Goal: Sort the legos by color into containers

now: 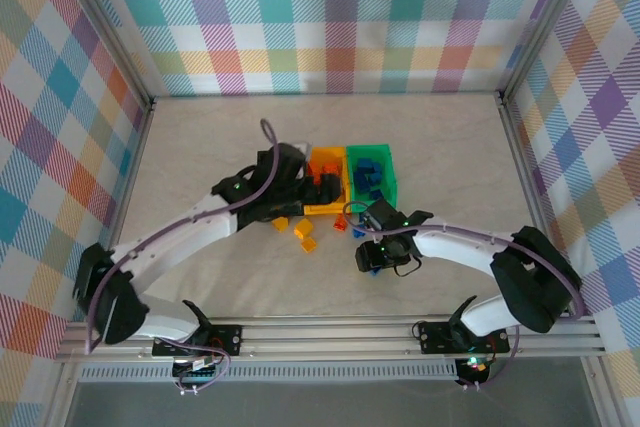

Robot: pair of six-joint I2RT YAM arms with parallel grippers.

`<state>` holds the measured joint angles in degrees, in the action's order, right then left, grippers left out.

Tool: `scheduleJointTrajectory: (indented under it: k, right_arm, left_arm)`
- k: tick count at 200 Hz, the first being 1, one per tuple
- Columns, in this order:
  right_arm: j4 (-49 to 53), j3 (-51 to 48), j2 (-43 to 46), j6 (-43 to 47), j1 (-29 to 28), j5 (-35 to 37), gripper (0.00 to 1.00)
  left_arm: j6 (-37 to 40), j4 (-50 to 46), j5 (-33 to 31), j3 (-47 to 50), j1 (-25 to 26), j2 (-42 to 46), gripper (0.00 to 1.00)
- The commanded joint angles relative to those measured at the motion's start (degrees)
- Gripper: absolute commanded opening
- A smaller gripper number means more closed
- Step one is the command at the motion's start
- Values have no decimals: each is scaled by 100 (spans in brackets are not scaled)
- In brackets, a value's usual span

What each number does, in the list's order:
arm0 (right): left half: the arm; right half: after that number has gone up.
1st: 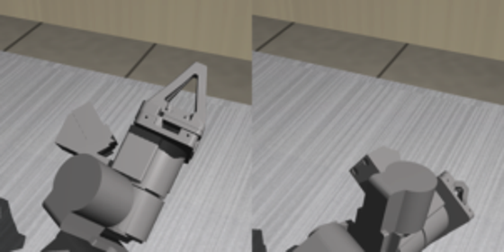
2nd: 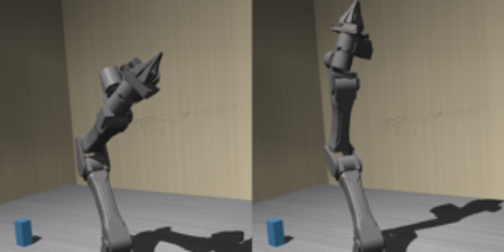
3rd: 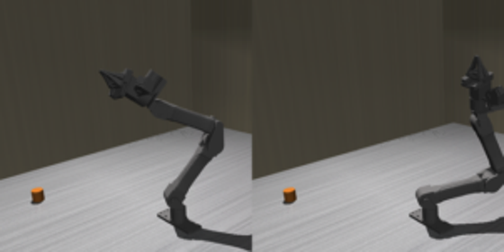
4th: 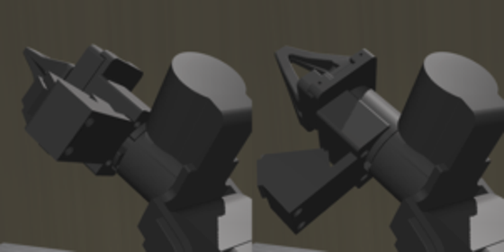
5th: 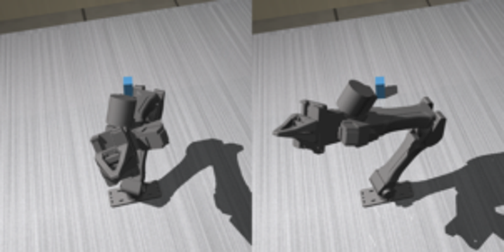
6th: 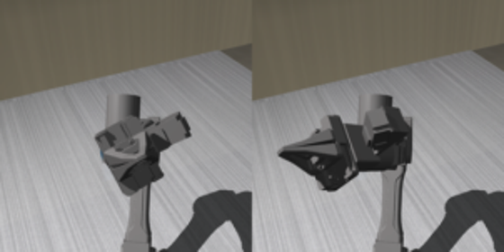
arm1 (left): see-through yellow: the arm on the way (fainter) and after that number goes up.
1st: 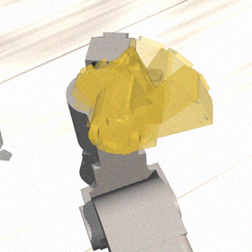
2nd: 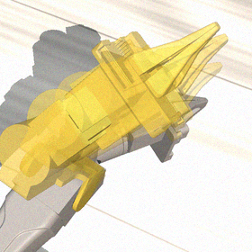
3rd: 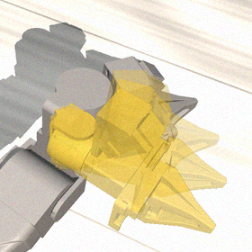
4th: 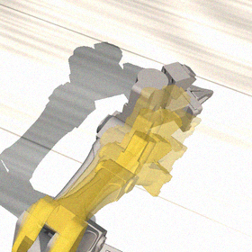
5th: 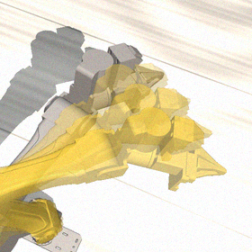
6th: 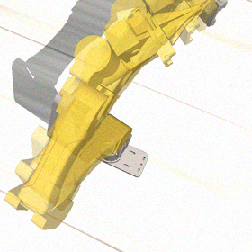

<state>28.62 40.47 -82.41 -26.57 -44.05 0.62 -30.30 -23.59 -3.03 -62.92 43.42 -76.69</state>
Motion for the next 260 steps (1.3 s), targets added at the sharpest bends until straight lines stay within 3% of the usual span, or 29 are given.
scheduleJointTrajectory:
  k: [1, 47, 85, 113, 137, 185, 199, 227, 260]
  right_arm:
    - [354, 114, -208, -21, -145, -10, 58]
    - [341, 233, -141, -117, -279, -152, 38]
    - [490, 632, 455, -175, -191, 122, 34]
    - [490, 1314, 609, -14, 290, 403, 34]
    - [181, 2021, 246, 136, 732, 597, 36]
    - [-51, 3341, -1301, 266, 1320, 1087, 36]
    - [-2, 3642, -1667, 281, 1388, 1168, 40]
    - [110, 4097, -2008, 352, 1421, 1198, 63]
    - [-67, 3861, -1445, 332, 1381, 978, 69]
  left_arm:
    - [-400, -103, -276, 767, 9, 601, 100]
    - [-760, -350, -697, 2142, -9, 1869, 100]
    - [-713, -603, -908, 2539, -59, 2109, 100]
    - [-732, -560, -885, 2727, -100, 2139, 100]
    - [-807, -529, -862, 2784, -112, 2073, 100]
    - [-844, -355, -692, 2803, -115, 1934, 100]
    - [-810, -321, -664, 2755, -130, 1881, 100]
    - [-712, -261, -621, 2643, -140, 1735, 100]
    - [-511, -117, -480, 2441, -135, 1387, 100]
